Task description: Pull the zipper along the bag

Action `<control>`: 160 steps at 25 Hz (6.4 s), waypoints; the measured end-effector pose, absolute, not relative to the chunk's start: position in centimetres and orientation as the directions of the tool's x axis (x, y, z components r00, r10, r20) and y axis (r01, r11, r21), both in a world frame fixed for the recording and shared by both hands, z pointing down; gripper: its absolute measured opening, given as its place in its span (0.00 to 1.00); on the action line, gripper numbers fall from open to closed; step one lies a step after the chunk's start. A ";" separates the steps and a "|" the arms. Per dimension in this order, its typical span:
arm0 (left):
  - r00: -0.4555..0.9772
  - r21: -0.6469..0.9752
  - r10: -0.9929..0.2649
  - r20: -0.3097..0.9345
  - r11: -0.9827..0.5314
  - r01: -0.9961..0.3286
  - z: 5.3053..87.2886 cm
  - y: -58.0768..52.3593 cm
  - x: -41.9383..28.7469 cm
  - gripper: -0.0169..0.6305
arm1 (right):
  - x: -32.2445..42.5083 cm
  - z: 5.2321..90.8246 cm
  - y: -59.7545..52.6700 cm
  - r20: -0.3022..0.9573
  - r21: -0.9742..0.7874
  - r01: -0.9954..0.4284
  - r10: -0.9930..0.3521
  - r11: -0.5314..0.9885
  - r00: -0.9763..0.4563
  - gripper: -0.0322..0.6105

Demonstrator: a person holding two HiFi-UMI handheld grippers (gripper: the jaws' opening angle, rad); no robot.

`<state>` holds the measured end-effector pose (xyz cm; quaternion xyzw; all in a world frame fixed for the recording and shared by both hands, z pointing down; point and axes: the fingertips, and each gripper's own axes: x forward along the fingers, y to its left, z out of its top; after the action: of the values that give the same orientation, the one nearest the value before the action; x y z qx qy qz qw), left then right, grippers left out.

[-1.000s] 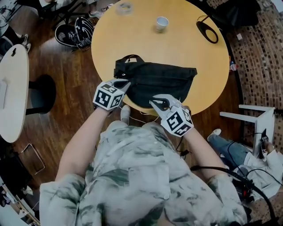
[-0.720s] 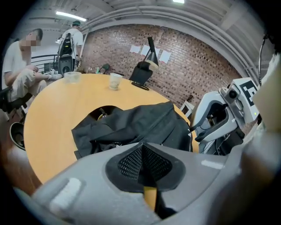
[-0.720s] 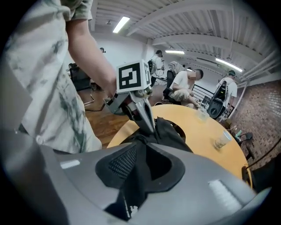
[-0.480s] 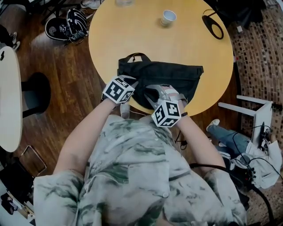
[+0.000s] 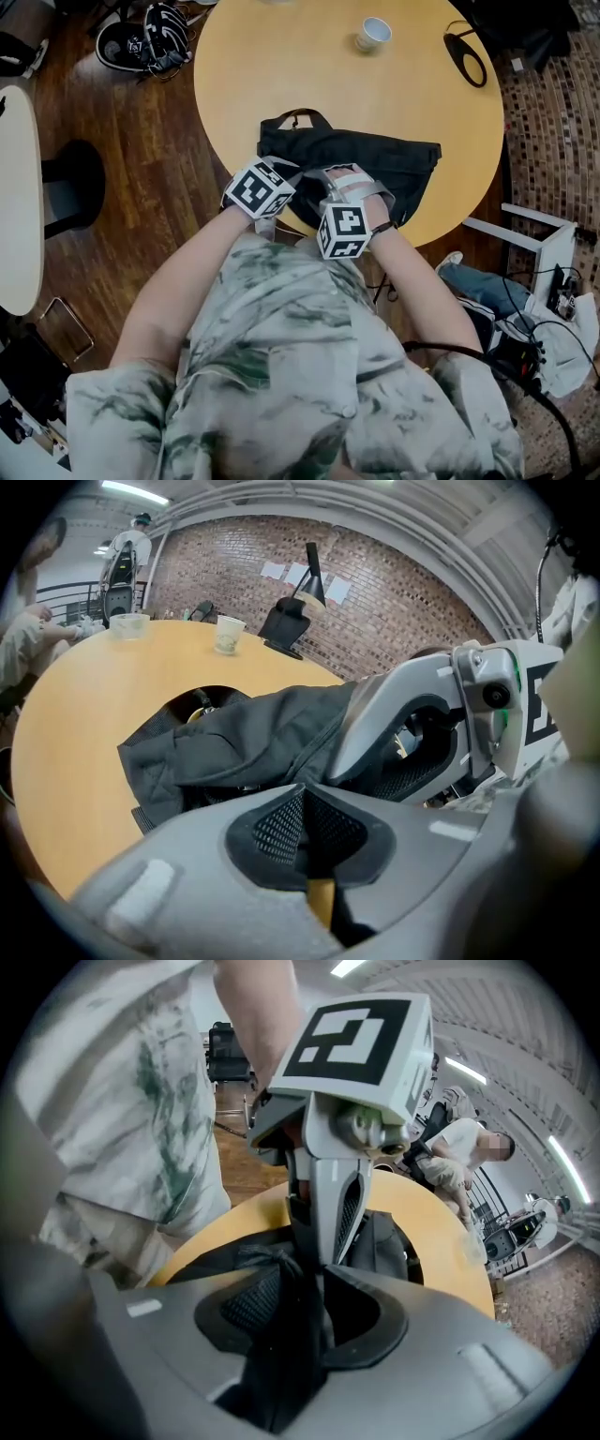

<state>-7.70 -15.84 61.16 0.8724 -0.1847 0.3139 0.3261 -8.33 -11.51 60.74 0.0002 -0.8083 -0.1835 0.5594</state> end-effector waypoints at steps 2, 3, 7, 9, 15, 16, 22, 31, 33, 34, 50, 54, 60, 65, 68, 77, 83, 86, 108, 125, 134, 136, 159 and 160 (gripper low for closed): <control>0.733 0.451 -0.118 0.670 -0.720 -0.528 61.1 -15.7 -8.0 0.03 | -8.6 60.6 -11.5 0.908 0.288 0.193 -0.203 0.938 -0.367 0.29; 0.733 0.451 -0.119 0.670 -0.718 -0.530 61.0 -15.7 -8.1 0.03 | -8.8 60.5 -11.5 0.909 0.286 0.182 -0.207 0.941 -0.362 0.28; 0.739 0.456 -0.158 0.655 -0.697 -0.553 61.2 -16.5 -8.1 0.03 | -8.5 61.1 -11.9 0.907 0.296 0.146 -0.230 0.944 -0.352 0.22; 0.739 0.452 -0.181 0.648 -0.690 -0.566 61.2 -16.7 -8.1 0.03 | -8.4 61.5 -11.8 0.904 0.315 0.143 -0.251 0.938 -0.345 0.19; 0.768 0.517 -0.152 0.622 -0.657 -0.549 61.4 -16.4 -8.1 0.03 | -8.7 61.9 -11.5 0.922 0.299 0.171 -0.238 0.939 -0.305 0.18; 0.766 0.515 -0.150 0.625 -0.659 -0.548 61.5 -16.4 -8.0 0.03 | -8.7 62.1 -11.3 0.924 0.298 0.188 -0.233 0.936 -0.304 0.17; 0.744 0.477 -0.141 0.653 -0.687 -0.548 61.6 -16.4 -8.0 0.03 | -8.7 61.6 -11.4 0.901 0.341 0.145 -0.279 0.929 -0.331 0.08; 0.710 0.422 -0.144 0.690 -0.717 -0.555 62.1 -16.2 -7.8 0.03 | -6.7 60.4 -12.2 0.870 0.338 -0.046 -0.331 0.940 -0.365 0.07; 0.702 0.413 -0.140 0.698 -0.722 -0.555 62.1 -16.3 -7.7 0.03 | -6.5 60.2 -12.2 0.866 0.334 -0.074 -0.337 0.940 -0.369 0.07; 0.698 0.409 -0.138 0.702 -0.725 -0.555 62.1 -16.2 -7.7 0.03 | -6.3 60.1 -12.2 0.865 0.331 -0.086 -0.339 0.940 -0.370 0.07; 0.666 0.371 -0.165 0.727 -0.722 -0.584 62.8 -16.1 -7.9 0.03 | -2.7 60.0 -12.1 0.852 0.338 -0.177 -0.380 0.924 -0.359 0.07; 0.655 0.366 -0.172 0.736 -0.713 -0.598 63.0 -16.1 -8.0 0.03 | -1.6 59.9 -11.9 0.850 0.343 -0.184 -0.388 0.921 -0.357 0.07; 0.630 0.348 -0.188 0.753 -0.700 -0.624 62.6 -16.2 -8.0 0.03 | 0.1 59.3 -12.0 0.846 0.338 -0.200 -0.390 0.920 -0.364 0.07; 0.614 0.336 -0.198 0.764 -0.690 -0.641 62.6 -16.3 -8.0 0.03 | 1.3 59.1 -12.0 0.843 0.337 -0.211 -0.394 0.918 -0.367 0.07; 0.606 0.330 -0.203 0.769 -0.686 -0.649 62.9 -16.1 -8.0 0.03 | 1.8 59.2 -11.7 0.838 0.340 -0.212 -0.397 0.916 -0.374 0.07; 0.579 0.306 -0.204 0.790 -0.686 -0.660 63.1 -16.2 -8.2 0.03 | 1.9 59.5 -12.0 0.829 0.350 -0.198 -0.401 0.916 -0.390 0.07; 0.571 0.311 -0.205 0.795 -0.670 -0.674 63.1 -16.3 -8.2 0.03 | 2.6 59.8 -12.2 0.827 0.353 -0.213 -0.411 0.911 -0.384 0.06; 0.569 0.313 -0.204 0.796 -0.666 -0.677 63.0 -16.3 -8.2 0.03 | 4.2 60.2 -12.6 0.835 0.341 -0.243 -0.412 0.908 -0.365 0.06; 0.521 0.292 -0.220 0.825 -0.624 -0.725 62.0 -17.8 -7.0 0.03 | 13.1 59.7 -14.7 0.848 0.306 -0.291 -0.399 0.906 -0.350 0.06; 0.483 0.258 -0.243 0.841 -0.605 -0.753 62.5 -16.4 -8.2 0.03 | 15.7 60.0 -13.6 0.827 0.304 -0.320 -0.416 0.897 -0.379 0.06; 0.455 0.238 -0.272 0.848 -0.572 -0.785 62.3 -16.5 -8.3 0.03 | 15.5 59.8 -13.5 0.799 0.243 -0.370 -0.401 0.897 -0.449 0.07; 0.449 0.225 -0.302 0.841 -0.559 -0.798 61.9 -16.5 -8.4 0.03 | 15.2 59.9 -13.4 0.786 0.247 -0.373 -0.410 0.894 -0.463 0.08; 0.541 0.133 -0.536 0.648 -0.620 -0.773 45.9 -1.4 -3.4 0.08 | 18.6 48.5 -1.6 0.607 0.180 -0.601 -0.568 0.779 -0.556 0.31; 0.558 0.137 -0.530 0.638 -0.635 -0.760 45.4 -0.1 -3.2 0.08 | 18.7 47.9 -0.5 0.601 0.177 -0.616 -0.580 0.767 -0.550 0.31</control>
<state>-3.22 -0.13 45.40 0.8589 -0.3756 0.2827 0.2032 18.67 -0.49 47.93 0.3400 -0.8798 0.0276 0.3311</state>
